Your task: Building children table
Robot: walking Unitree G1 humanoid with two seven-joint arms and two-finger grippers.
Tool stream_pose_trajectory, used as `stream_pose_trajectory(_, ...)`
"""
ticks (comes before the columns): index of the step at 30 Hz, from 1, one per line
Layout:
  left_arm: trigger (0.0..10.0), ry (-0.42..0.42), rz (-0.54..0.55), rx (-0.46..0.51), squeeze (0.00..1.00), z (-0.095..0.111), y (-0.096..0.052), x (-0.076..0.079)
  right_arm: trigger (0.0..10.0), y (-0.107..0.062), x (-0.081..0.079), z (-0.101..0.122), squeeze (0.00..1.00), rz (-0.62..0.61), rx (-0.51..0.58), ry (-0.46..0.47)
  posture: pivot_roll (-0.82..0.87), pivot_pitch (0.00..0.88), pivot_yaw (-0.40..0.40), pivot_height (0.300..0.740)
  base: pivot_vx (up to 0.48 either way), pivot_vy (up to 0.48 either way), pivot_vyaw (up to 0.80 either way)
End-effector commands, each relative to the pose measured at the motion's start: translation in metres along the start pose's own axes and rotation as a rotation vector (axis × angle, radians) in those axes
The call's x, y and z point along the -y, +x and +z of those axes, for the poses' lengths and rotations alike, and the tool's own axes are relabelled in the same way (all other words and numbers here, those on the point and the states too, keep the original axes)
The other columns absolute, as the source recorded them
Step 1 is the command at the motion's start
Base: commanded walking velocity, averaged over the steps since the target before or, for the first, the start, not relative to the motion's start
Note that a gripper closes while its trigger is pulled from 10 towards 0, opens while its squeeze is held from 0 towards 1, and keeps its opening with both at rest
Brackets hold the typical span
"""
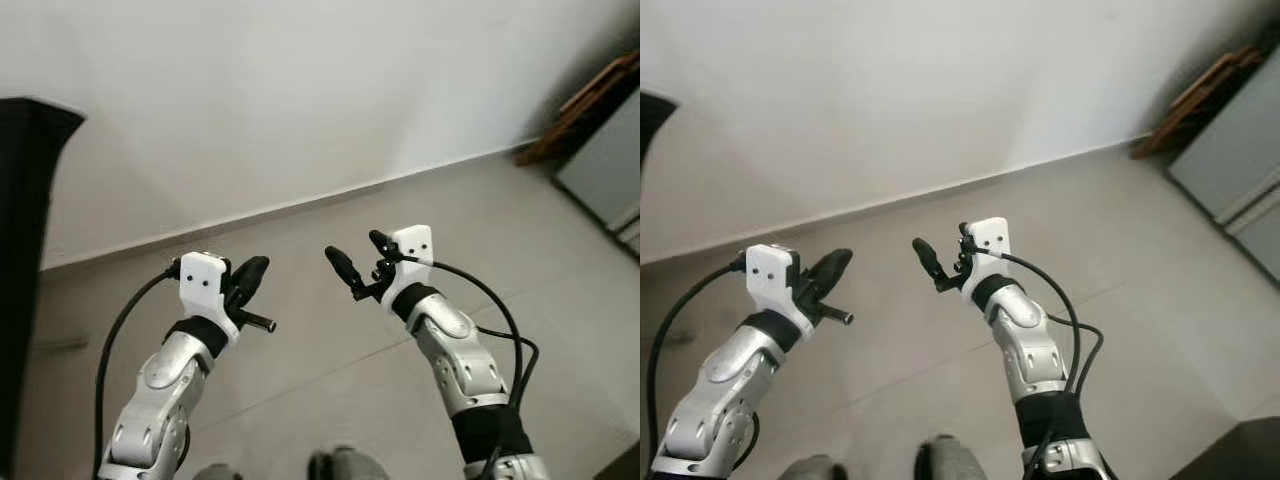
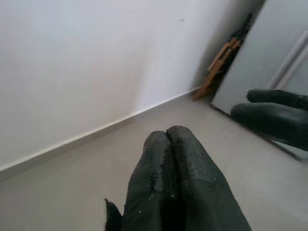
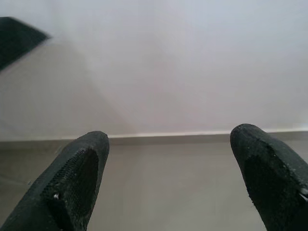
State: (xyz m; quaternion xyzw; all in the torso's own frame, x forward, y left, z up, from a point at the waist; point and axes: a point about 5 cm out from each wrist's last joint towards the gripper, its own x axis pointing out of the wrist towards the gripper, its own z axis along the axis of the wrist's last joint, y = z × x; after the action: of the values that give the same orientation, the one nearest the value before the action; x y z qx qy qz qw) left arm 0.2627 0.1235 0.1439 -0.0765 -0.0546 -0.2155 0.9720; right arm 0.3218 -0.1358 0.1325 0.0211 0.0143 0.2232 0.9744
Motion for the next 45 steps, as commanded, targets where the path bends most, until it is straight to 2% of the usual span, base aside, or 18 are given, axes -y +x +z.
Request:
stream_pose_trajectory(1,10.0,0.009,-0.008,-0.016,0.00,-0.003,-0.002,0.001,10.0,0.000,-0.001,-0.002,0.00,0.002,-0.003,0.017,-0.04,0.203,-0.143,0.740,0.398,0.000,0.00)
stream_pose_trajectory(22,10.0,0.016,-0.011,-0.018,0.00,-0.006,-0.002,0.002,10.0,0.000,-0.004,-0.005,0.00,0.030,-0.016,0.010,-0.03,0.184,-0.163,0.740,0.396,0.000,0.00)
stream_pose_trajectory(28,10.0,0.031,-0.020,-0.024,0.00,-0.006,-0.001,0.003,10.0,0.001,-0.005,-0.004,0.00,0.047,-0.011,0.005,-0.01,0.185,-0.147,0.740,0.396,0.000,0.00)
stream_pose_trajectory(31,10.0,0.053,-0.024,-0.039,0.00,-0.009,-0.001,0.003,10.0,0.003,-0.006,-0.004,0.00,0.061,0.002,-0.002,0.02,0.174,-0.094,0.740,0.252,0.000,0.26)
stream_pose_trajectory(34,10.0,0.064,-0.013,-0.069,0.00,-0.013,-0.003,-0.001,10.0,0.005,-0.013,-0.004,0.00,0.112,0.025,-0.007,0.05,0.148,-0.035,0.740,0.000,0.000,0.79)
stream_pose_trajectory(36,10.0,0.068,-0.011,-0.083,0.00,-0.015,-0.003,-0.005,10.0,0.007,-0.018,-0.004,0.00,0.150,0.036,-0.012,0.07,0.139,-0.023,0.740,0.000,0.000,0.79)
stream_pose_trajectory(37,10.0,0.073,-0.017,-0.097,0.00,-0.017,-0.003,-0.009,10.0,0.010,-0.026,-0.004,0.00,0.202,0.046,-0.023,0.08,0.129,-0.014,0.740,0.000,0.000,0.79)
stream_pose_trajectory(45,10.0,0.083,-0.039,-0.130,0.00,-0.020,-0.001,-0.020,10.0,0.021,-0.045,-0.008,0.00,0.349,0.031,-0.033,0.10,0.088,-0.044,0.740,0.000,0.000,0.78)
